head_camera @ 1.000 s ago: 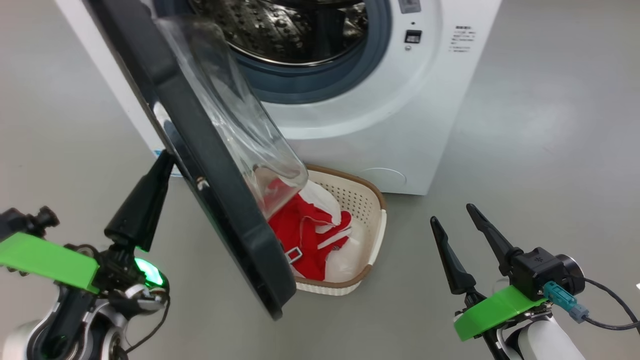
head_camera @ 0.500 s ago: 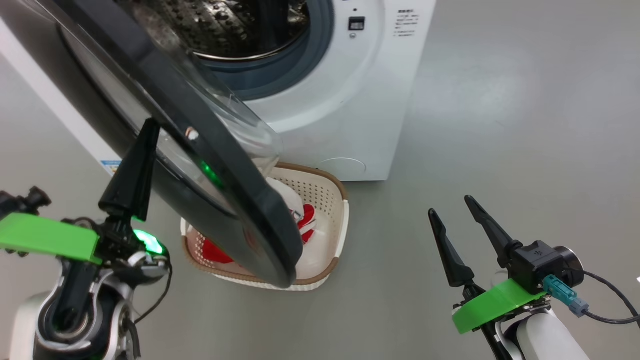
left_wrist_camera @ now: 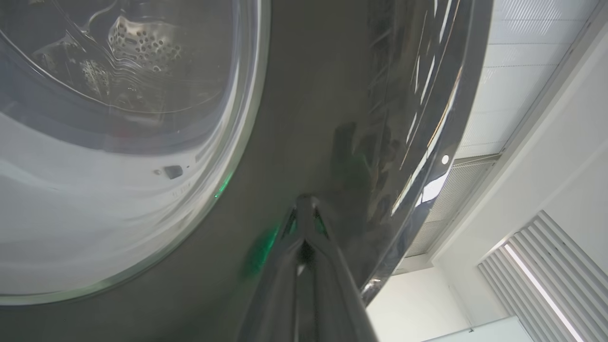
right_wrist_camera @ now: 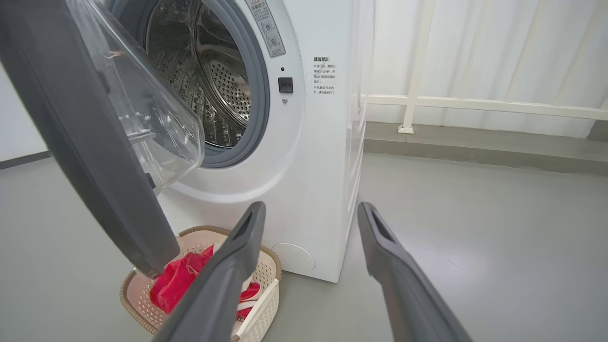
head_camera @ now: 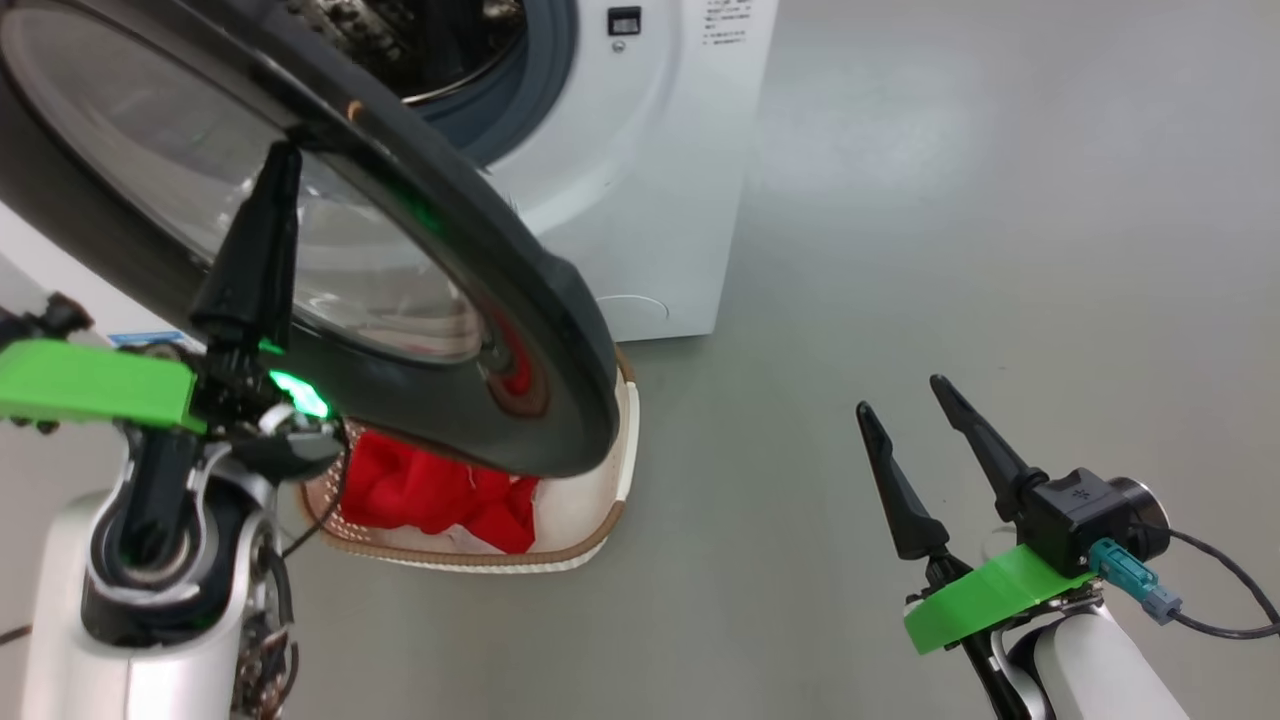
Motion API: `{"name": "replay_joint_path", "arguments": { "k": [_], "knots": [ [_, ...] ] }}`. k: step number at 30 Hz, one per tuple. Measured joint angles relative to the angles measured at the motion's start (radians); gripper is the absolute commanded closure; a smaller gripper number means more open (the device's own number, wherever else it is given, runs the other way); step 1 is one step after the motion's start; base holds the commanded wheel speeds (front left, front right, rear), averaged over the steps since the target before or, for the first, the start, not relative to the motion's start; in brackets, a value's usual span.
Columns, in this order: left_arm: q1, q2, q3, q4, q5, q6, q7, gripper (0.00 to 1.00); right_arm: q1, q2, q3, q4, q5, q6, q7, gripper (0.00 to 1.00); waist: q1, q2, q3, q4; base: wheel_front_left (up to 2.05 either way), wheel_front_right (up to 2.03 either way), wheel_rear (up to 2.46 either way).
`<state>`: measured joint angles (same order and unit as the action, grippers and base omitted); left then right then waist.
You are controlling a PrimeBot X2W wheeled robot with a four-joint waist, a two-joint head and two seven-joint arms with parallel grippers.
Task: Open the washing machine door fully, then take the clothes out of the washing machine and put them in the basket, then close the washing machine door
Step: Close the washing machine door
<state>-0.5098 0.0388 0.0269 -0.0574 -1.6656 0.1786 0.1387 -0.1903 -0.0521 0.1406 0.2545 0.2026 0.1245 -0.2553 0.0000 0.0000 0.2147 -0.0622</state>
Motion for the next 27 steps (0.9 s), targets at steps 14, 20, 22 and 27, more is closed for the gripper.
{"name": "replay_joint_path", "arguments": {
  "k": [14, 20, 22, 27],
  "knots": [
    [-0.218, -0.006, 0.000, 0.169, 0.011, -0.049, -0.085, 1.00, -0.045, 0.000, 0.002, -0.016, 0.016, 0.000, 0.000, 0.00, 0.0000, 0.0000, 0.079, -0.055, 0.00, 0.00, 0.00],
    [-0.296, -0.012, 0.008, 0.229, 0.011, -0.072, -0.098, 1.00, -0.046, 0.000, 0.004, -0.017, 0.016, 0.000, 0.000, 0.00, -0.0001, 0.0000, 0.113, -0.077, 0.00, 0.00, 0.00],
    [-0.318, -0.013, 0.014, 0.246, 0.011, -0.078, -0.104, 1.00, -0.046, 0.000, 0.003, -0.017, 0.016, 0.000, 0.000, 0.00, 0.0000, 0.0000, 0.123, -0.084, 0.00, 0.00, 0.00],
    [-0.358, -0.012, 0.024, 0.285, 0.011, -0.093, -0.105, 1.00, -0.070, 0.000, 0.001, -0.026, 0.017, 0.000, 0.000, 0.00, 0.0000, 0.0000, 0.143, -0.098, 0.00, 0.00, 0.00]
  ]
}}
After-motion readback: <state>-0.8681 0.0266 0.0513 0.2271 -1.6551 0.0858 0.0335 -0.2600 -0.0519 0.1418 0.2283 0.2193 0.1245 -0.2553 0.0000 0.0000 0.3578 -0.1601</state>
